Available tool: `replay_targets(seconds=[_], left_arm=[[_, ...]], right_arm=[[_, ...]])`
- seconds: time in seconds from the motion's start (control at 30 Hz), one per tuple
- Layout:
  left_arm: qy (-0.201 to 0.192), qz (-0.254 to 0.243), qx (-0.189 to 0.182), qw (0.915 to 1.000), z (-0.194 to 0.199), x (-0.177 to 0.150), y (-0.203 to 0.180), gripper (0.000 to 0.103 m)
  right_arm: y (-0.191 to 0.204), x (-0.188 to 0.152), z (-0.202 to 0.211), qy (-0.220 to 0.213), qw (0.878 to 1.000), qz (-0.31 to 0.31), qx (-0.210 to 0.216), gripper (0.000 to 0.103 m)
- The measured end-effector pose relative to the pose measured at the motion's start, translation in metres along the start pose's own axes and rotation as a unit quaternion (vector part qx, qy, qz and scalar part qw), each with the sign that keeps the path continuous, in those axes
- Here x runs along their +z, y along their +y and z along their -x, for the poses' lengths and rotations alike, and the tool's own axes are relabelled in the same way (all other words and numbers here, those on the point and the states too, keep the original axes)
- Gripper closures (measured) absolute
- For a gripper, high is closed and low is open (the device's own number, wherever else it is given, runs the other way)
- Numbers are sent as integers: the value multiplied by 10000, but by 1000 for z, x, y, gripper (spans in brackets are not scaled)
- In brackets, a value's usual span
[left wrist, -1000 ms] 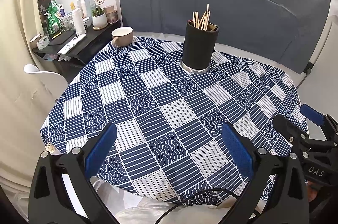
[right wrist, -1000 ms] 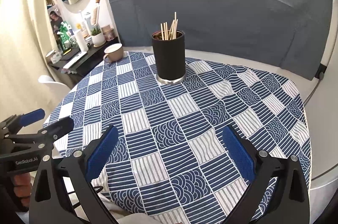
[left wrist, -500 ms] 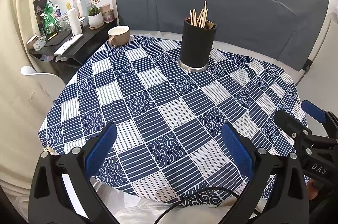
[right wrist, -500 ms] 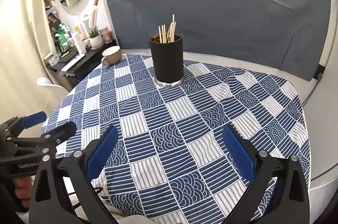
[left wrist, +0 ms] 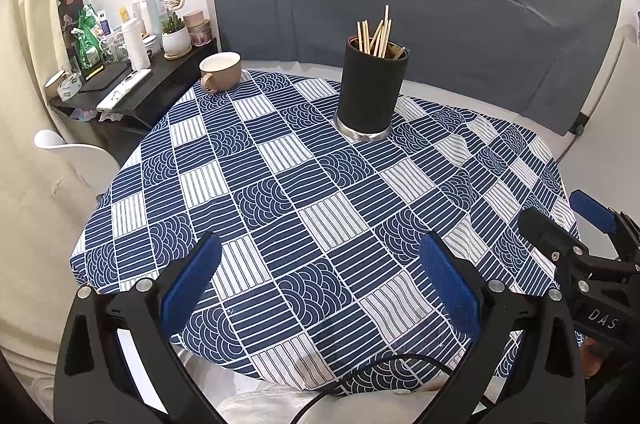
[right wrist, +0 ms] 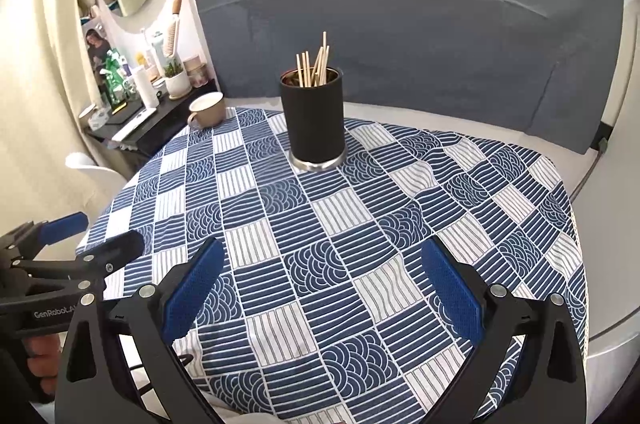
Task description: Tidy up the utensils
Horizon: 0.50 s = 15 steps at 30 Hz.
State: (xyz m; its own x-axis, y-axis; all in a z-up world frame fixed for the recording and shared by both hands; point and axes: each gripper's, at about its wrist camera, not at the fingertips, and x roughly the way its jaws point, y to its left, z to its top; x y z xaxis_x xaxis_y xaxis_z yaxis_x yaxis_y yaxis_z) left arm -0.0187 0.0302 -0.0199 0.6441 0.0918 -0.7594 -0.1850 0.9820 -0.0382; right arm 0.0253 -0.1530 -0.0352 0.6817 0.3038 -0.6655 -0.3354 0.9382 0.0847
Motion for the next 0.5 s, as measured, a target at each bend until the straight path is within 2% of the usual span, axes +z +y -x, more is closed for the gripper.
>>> replay_targets(seconds=[0.5], left_arm=[[-2,-44,-95,9999,1,-2,3,6]], right_arm=[[0,-5,8,-42,9999,-103,-103,8]])
